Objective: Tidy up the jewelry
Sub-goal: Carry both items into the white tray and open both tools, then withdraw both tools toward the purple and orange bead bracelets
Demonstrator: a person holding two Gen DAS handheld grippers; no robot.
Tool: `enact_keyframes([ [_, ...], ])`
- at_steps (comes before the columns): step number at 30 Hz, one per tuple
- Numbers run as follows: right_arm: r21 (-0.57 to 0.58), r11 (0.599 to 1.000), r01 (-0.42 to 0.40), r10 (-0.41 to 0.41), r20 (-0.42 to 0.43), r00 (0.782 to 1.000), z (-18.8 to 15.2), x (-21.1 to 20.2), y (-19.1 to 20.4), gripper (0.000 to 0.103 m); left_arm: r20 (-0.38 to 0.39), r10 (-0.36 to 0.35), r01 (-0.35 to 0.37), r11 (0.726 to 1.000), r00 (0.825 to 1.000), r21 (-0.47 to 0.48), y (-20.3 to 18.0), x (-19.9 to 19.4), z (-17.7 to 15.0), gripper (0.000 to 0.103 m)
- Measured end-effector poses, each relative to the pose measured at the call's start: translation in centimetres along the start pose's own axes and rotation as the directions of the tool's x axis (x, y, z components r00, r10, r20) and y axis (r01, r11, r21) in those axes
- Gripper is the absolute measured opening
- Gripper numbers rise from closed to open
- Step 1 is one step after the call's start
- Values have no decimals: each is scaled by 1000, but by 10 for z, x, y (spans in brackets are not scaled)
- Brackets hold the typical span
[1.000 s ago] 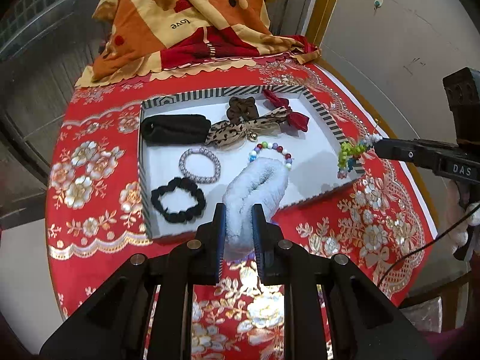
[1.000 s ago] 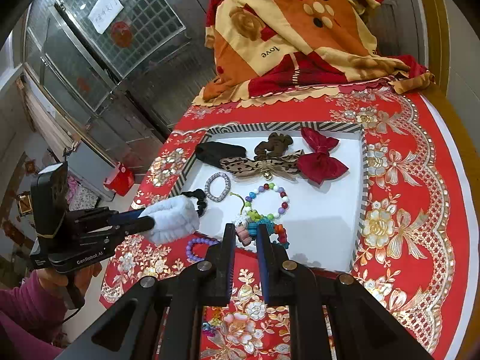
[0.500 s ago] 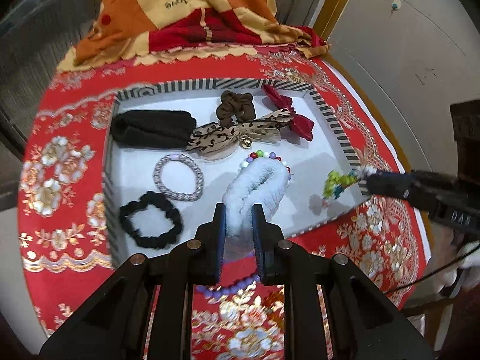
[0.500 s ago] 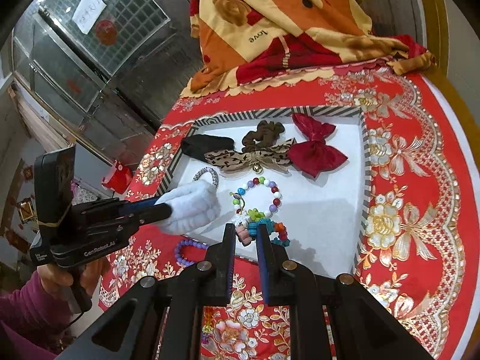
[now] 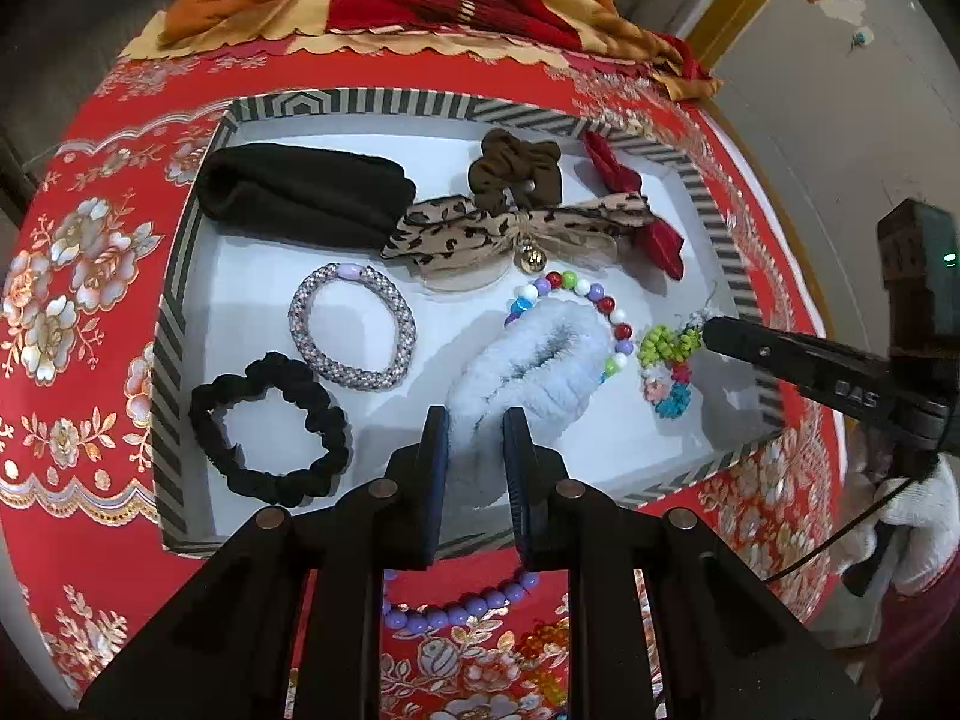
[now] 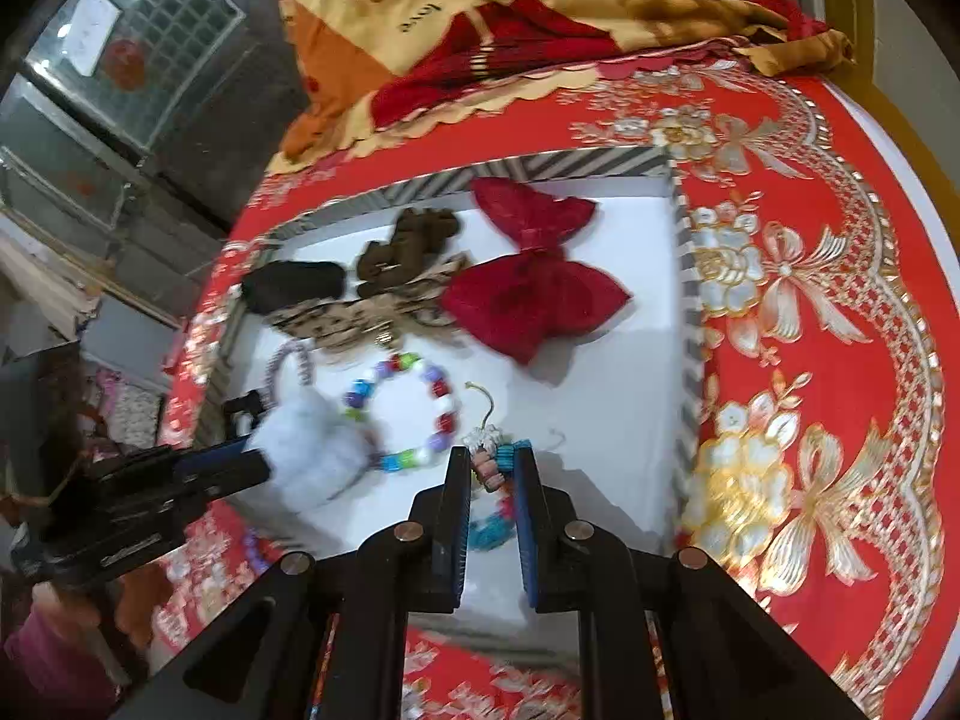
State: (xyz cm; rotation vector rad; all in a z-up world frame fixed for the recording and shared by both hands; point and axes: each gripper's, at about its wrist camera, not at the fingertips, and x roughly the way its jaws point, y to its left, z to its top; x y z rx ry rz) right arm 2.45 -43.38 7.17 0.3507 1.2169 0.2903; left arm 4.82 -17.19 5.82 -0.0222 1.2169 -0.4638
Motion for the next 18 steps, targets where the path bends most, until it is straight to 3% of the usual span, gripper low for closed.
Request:
enact_keyframes([
  [6,28,998,53,-54,23,998,5,4,-12,13,57,-16,17,1000,998,-5,2,-10,-1,37],
  [9,27,999,41,-43,47,998,5,0,-14,20,88,-43,44,999,995,-6,3,-18,-1,50],
  [10,28,999,37,-39,53,998,4,-2,-13,31,96,-41,42,999,994,-6,3,-21,-1,51],
  [12,32,999,15,-18,69,997,1,-8,-12,37,109,-39,39,999,993,2,2,-26,-2,52],
  [18,-23,1000,7,-5,109,994,-18,-34,9,37,144,7,-10,1000,990,16,2,-44,-14,52],
])
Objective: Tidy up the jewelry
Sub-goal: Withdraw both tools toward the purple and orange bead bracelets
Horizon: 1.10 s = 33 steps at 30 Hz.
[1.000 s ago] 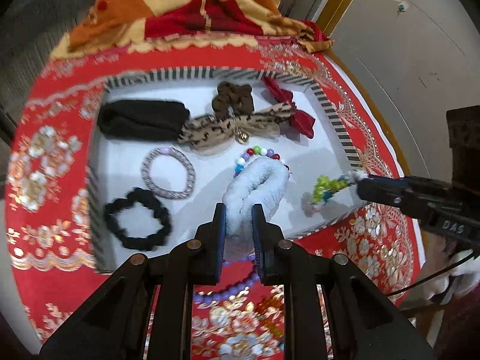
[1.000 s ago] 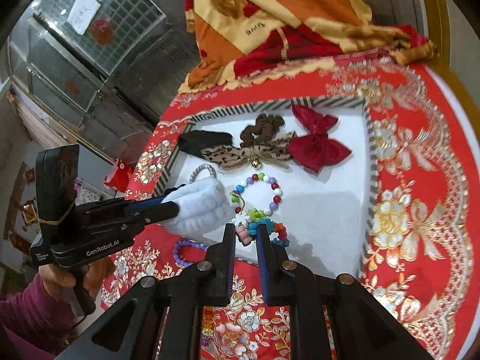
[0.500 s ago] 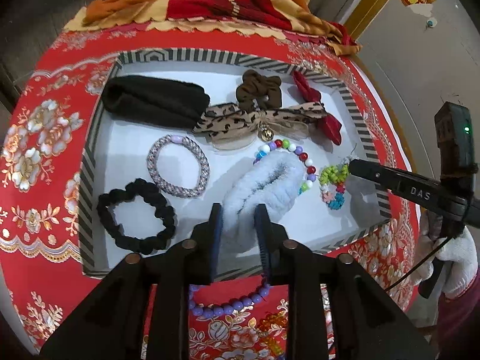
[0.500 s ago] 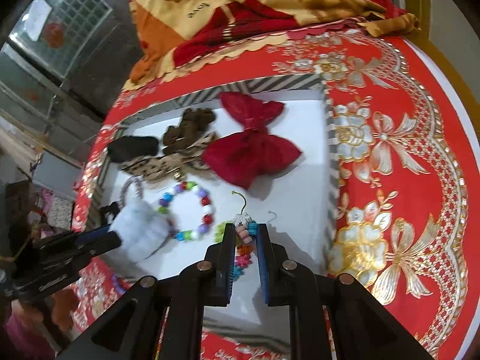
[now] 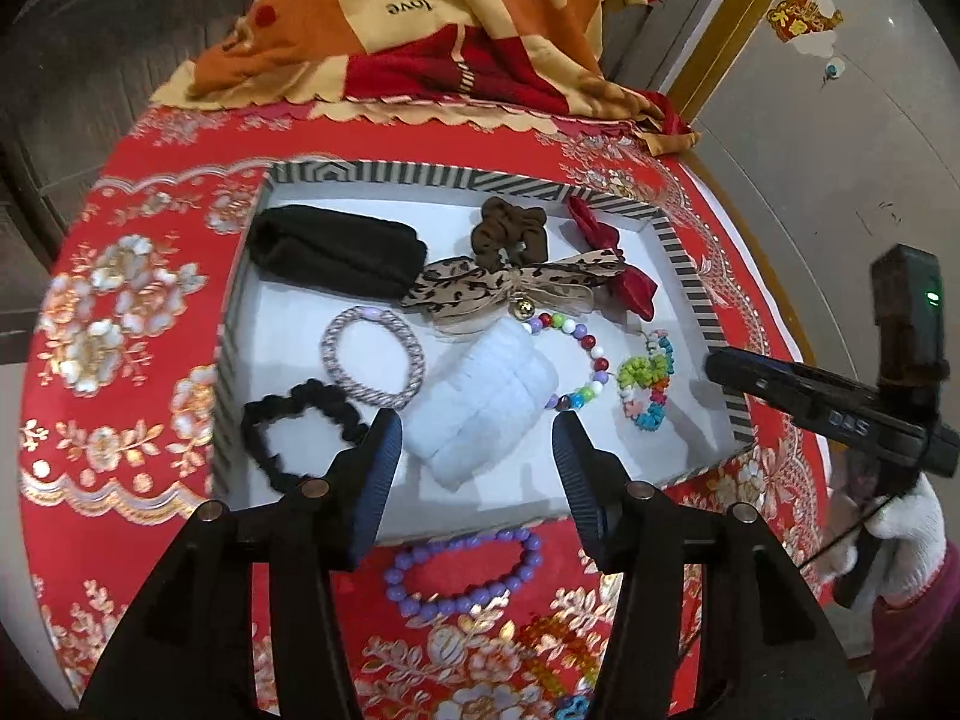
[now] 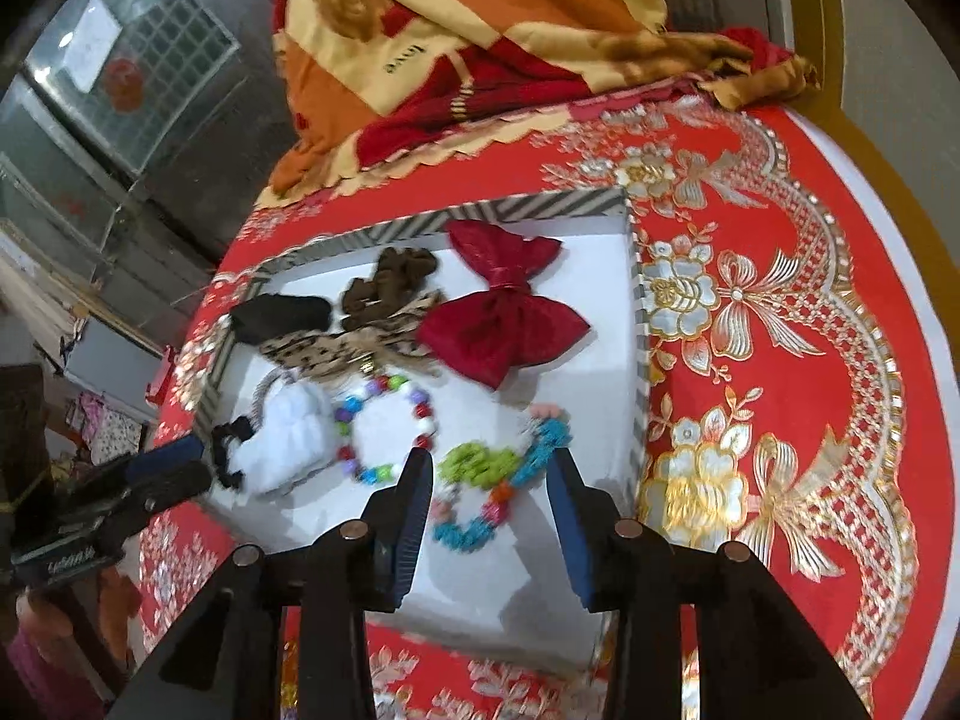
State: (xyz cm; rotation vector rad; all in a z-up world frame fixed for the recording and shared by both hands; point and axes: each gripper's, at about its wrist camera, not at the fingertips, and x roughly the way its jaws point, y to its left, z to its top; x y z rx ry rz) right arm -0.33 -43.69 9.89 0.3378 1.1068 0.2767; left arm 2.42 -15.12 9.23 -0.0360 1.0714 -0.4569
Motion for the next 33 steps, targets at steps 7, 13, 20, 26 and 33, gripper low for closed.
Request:
enact_keyframes([
  [7,-107,994,-30,31,13,999,-36,-37,39,38,26,65,-65,997,998,30,5,-28,-25,52],
  [13,-191,981,-16,11,-25,1000,-78,-43,69,38,5,144,-144,988,990,47,12,-35,-51,52],
  [20,-182,983,-24,9,-81,997,-111,-30,83,38,-7,175,-175,984,985,45,18,-39,-71,52],
  [26,-206,978,-21,-4,-119,993,-124,-16,93,38,-7,177,-177,983,984,55,16,-40,-76,52],
  [33,-322,947,22,-71,-139,988,-134,10,120,38,-31,185,-184,982,982,33,25,-36,-82,52],
])
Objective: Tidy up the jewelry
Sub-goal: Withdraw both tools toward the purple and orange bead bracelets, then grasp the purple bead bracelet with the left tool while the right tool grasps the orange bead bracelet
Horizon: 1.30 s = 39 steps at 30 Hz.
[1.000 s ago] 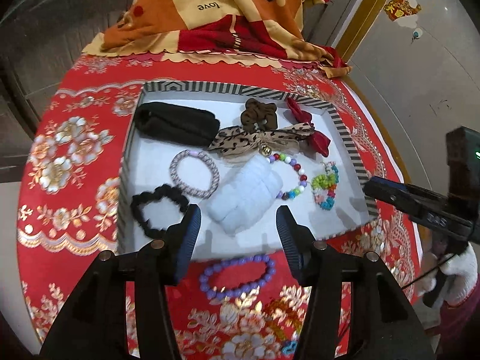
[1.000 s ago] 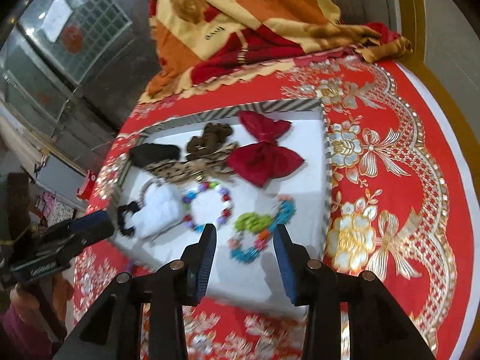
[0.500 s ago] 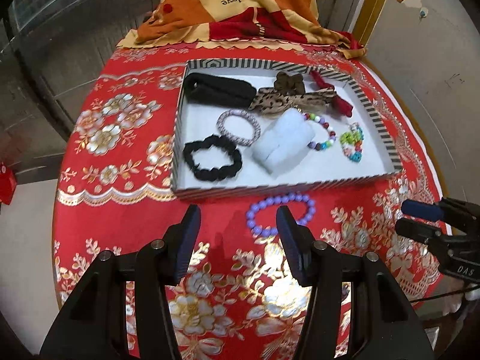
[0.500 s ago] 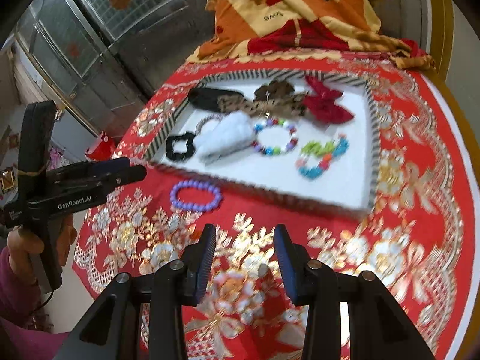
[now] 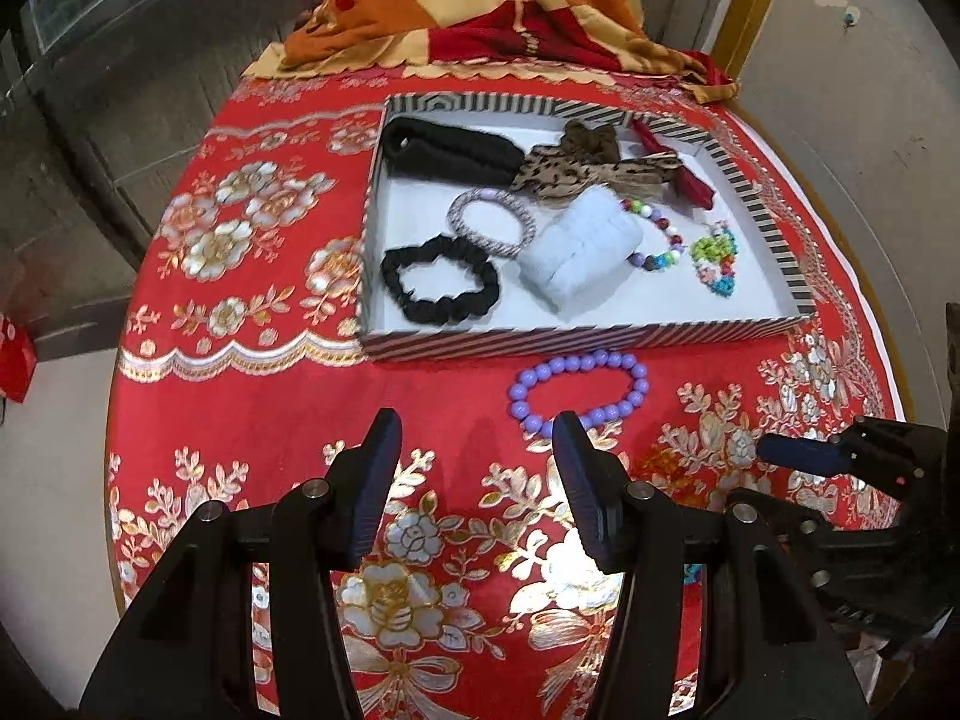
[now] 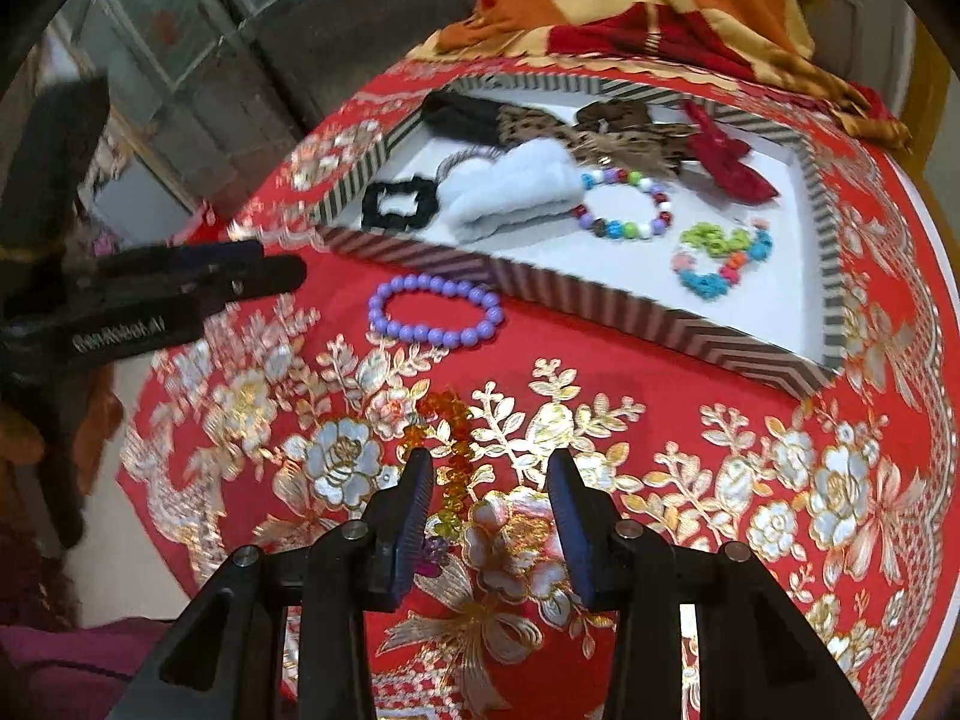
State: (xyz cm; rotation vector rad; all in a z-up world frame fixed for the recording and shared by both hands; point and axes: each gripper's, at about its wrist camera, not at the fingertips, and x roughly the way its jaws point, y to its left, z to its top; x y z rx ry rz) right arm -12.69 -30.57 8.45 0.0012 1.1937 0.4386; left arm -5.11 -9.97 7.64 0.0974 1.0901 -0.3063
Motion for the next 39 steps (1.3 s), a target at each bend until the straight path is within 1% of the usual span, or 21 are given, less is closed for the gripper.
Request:
enact_keyframes([
  [5,-62,998,31,-33,-22,999,3,18,13,36,-29,5,-5,1000,1000,-15,6,7,-6,52],
  [7,-84,995,61,-64,-36,997,3,25,15,28,-39,-1,0,1000,999,-22,6,11,-7,52],
  [8,-92,993,69,-74,-47,996,3,29,15,26,-45,-4,3,1000,999,-25,6,12,-7,52],
  [10,-96,993,69,-75,-56,996,2,34,14,24,-54,-8,7,1000,998,-29,5,16,-7,52],
  [14,-126,988,87,-94,-45,995,0,34,15,23,-72,-14,11,999,997,-39,3,24,-6,52],
  [16,-147,981,123,-130,-41,991,-1,35,17,13,-81,-17,14,999,997,-46,2,28,-3,52],
  [17,-152,977,148,-156,-41,987,-2,35,16,13,-84,-17,13,999,996,-47,1,30,-2,52],
  [18,-147,978,151,-159,-48,986,-2,34,13,13,-86,-19,15,999,996,-47,0,32,-1,52],
  [22,-117,982,145,-153,-61,986,-8,28,1,13,-92,-29,24,999,995,-47,-7,40,6,52],
  [26,-73,992,107,-112,-65,992,-9,25,-10,13,-111,-11,9,1000,994,-24,-17,51,12,52],
  [30,-65,994,94,-97,-57,994,-8,24,-13,13,-141,37,-36,999,989,13,-27,63,15,52],
  [31,-64,994,90,-94,-55,994,-7,24,-14,13,-133,43,-41,999,990,16,-28,64,16,52],
  [33,-72,994,85,-89,-53,995,-8,24,-12,13,-154,61,-58,998,986,27,-31,68,18,51],
  [35,-92,992,83,-89,-54,995,-9,23,-11,13,-170,44,-39,999,985,31,-34,71,20,41],
  [36,-100,991,84,-89,-51,995,-10,23,-10,12,-162,57,-50,998,985,45,-35,72,21,30],
  [37,-105,990,89,-95,-47,994,-10,23,-10,9,-151,63,-55,997,987,60,-37,71,22,15],
  [39,-108,991,85,-89,-35,995,-11,23,-10,9,-146,36,-27,998,989,59,-38,72,22,8],
])
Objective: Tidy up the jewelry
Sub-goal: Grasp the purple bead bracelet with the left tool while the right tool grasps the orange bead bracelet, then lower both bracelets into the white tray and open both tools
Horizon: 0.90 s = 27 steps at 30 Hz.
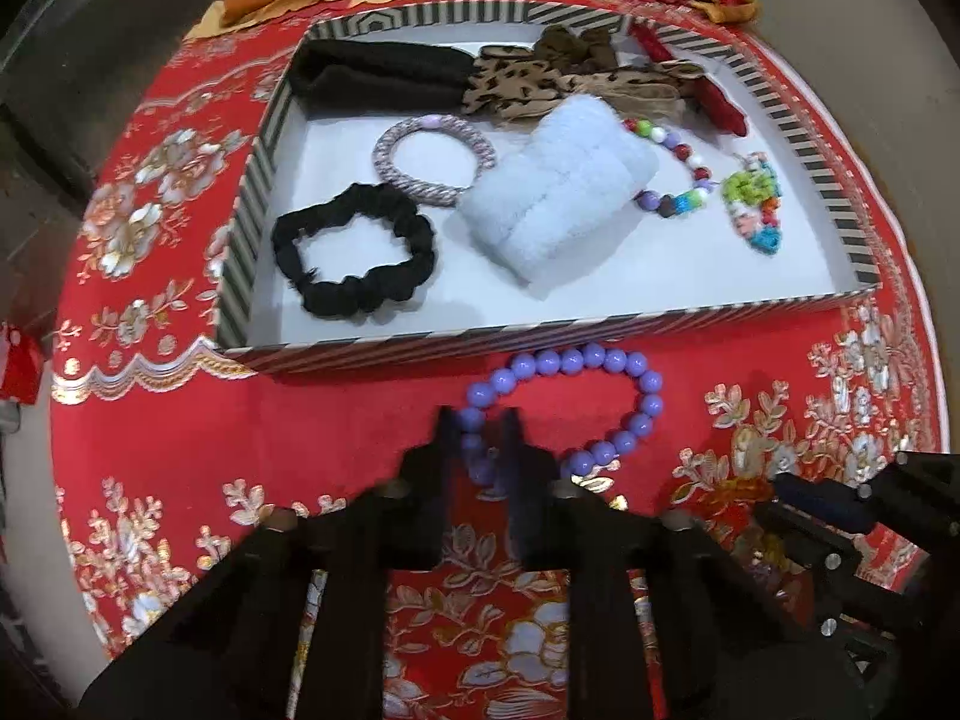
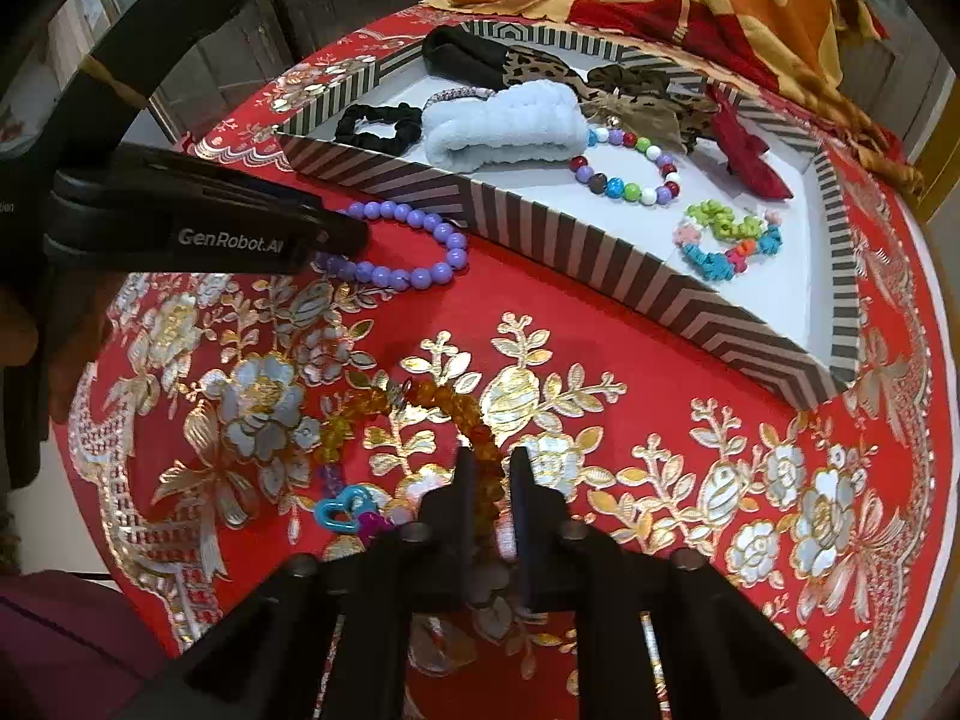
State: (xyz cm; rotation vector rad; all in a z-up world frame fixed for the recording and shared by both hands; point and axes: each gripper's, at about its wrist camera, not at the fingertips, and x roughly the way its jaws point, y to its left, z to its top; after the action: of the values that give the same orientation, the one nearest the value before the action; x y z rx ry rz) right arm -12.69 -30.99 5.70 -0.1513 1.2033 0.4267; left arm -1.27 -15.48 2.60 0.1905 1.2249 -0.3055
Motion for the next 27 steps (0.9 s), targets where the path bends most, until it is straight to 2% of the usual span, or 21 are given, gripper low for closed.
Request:
enact_keyframes([
  [1,5,1000,-8,8,4,1000,-1,0,0,9,-1,-12,12,1000,1000,3,0,0,0,8],
  [4,33,997,-70,70,13,997,-1,-5,-5,8,-17,-124,123,992,992,-27,4,-5,-2,8],
  [9,55,991,-123,119,72,990,5,-32,-12,8,18,-182,182,983,983,-17,9,-35,-1,8],
  [14,73,987,-143,133,125,983,14,-61,-21,8,75,-224,223,975,972,15,6,-77,8,8],
  [21,101,988,-115,92,208,974,35,-102,-48,8,148,-239,230,970,960,75,-8,-119,36,8],
  [27,150,984,-94,53,256,965,60,-115,-77,8,157,-281,268,958,947,99,-35,-114,69,8],
])
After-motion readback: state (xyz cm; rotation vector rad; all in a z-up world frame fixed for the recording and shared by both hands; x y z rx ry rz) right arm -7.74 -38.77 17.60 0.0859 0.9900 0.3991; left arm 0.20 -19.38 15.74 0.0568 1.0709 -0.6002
